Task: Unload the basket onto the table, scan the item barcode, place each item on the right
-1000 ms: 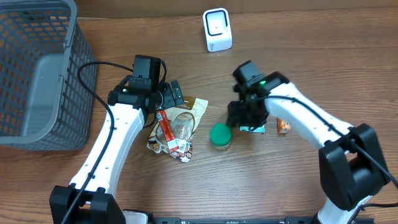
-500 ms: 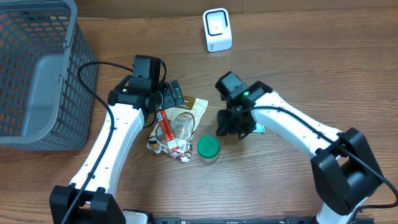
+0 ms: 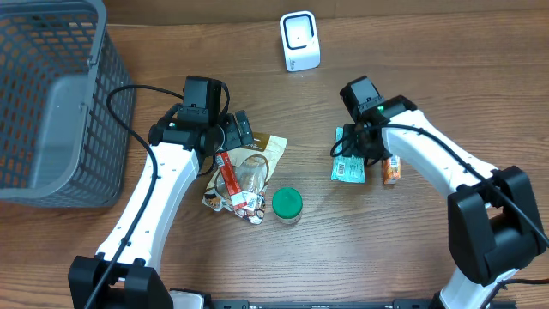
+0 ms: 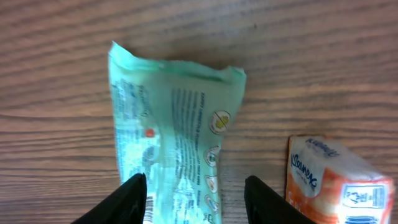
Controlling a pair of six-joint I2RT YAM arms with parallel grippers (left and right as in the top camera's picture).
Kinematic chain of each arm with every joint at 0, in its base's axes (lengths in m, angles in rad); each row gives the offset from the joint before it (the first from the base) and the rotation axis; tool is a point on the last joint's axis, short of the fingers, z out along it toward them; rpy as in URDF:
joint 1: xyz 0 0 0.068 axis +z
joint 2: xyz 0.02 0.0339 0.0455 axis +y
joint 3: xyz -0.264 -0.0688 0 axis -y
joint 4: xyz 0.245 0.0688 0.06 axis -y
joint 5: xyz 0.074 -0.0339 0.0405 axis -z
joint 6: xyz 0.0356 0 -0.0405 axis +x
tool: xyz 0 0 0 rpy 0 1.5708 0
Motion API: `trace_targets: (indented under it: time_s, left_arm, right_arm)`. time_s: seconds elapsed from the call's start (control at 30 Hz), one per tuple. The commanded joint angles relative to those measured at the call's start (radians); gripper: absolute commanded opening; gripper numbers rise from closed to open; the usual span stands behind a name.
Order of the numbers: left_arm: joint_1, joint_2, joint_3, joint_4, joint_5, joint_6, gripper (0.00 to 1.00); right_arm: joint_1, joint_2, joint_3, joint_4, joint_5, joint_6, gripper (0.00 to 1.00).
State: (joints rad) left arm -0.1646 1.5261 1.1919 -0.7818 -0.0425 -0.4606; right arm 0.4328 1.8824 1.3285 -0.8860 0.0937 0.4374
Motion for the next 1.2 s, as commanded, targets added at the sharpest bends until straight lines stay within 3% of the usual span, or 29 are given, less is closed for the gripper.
trace_targets:
  time_s: [0.0, 0.2, 0.47, 0.73, 0.97, 1.17]
  left_arm:
    - [0.002, -0.01, 0.017, 0.0, -0.013, 0.023, 1.0]
    - [0.002, -0.01, 0.017, 0.0, -0.013, 0.023, 1.0]
    - [0.002, -0.01, 0.017, 0.0, -0.013, 0.023, 1.0]
    - [0.002, -0.01, 0.017, 0.0, -0.013, 0.023, 1.0]
    - [0.002, -0.01, 0.017, 0.0, -0.013, 0.023, 1.0]
    - [0.002, -0.01, 0.017, 0.0, -0.013, 0.023, 1.0]
  right_arm:
    - [0.004, -0.021, -0.045, 0.032, 0.018, 0.006, 0.53]
    - [0.005, -0.021, -0.137, 0.106, -0.018, 0.068, 0.53]
    - [0.01, -0.021, -0.159, 0.146, -0.361, 0.059, 0.53]
    - [0.074, -0.021, -0.159, 0.229, -0.545, 0.061, 0.55]
    - [0.087, -0.029, -0.068, 0.095, -0.385, -0.01, 0.55]
    - [0.042, -0.038, 0.026, -0.064, -0.358, -0.079, 0.55]
